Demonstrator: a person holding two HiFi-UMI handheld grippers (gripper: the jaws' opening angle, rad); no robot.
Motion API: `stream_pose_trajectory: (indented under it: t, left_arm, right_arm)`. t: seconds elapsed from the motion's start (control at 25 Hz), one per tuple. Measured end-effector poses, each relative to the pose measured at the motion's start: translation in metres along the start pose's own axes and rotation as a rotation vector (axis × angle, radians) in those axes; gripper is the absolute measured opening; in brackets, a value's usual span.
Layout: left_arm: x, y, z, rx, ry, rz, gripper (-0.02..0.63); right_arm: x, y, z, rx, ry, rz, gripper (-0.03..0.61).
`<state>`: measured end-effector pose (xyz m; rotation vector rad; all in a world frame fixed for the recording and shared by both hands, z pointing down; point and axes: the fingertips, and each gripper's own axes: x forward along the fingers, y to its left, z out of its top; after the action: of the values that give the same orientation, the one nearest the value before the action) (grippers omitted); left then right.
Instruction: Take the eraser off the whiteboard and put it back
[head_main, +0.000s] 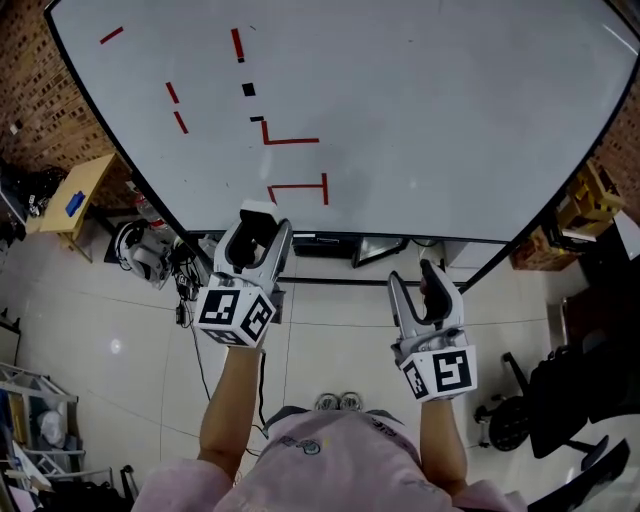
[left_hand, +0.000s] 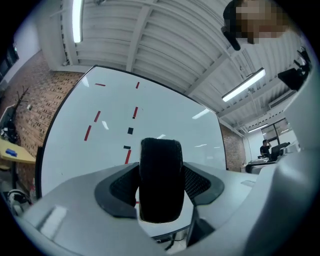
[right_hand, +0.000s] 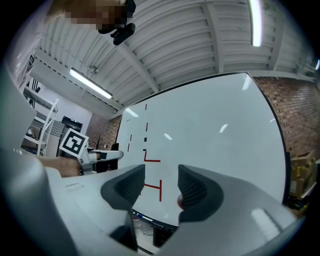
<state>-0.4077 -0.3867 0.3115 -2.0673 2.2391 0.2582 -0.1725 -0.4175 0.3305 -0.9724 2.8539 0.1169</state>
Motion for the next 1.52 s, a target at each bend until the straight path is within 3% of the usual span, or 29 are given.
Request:
stream_pose_trajectory:
  t: [0.24, 0.52, 0.88, 1.4, 1.52]
  left_arm:
    - [0.080, 0.033, 0.012, 0.123, 0.008, 0.081, 0.265]
    - [0.145, 0.053, 0.017, 0.161, -0.004, 0.156, 0.265]
    - [0.174, 0.078, 0.002, 0.179, 0.018, 0.260, 0.265]
    - [0.182, 0.080, 0.000, 0.168, -0.086, 0.223, 0.268]
    - [0.179, 0.078, -0.001, 0.171, -0.103, 0.207, 0.300]
  right_arm:
    - [-0.008, -0.013, -0.010, -0.002, 0.032, -0.029, 0.201]
    - [-0.022, -0.039, -0.020, -0.019, 0.066, -0.088, 0.201]
    - [-0.034, -0.064, -0.028, -0.026, 0.095, -0.140, 0.201]
    - [-0.034, -0.073, -0.035, -0.034, 0.120, -0.159, 0.201]
    - [-0.033, -0.072, -0.036, -0.036, 0.126, -0.160, 0.201]
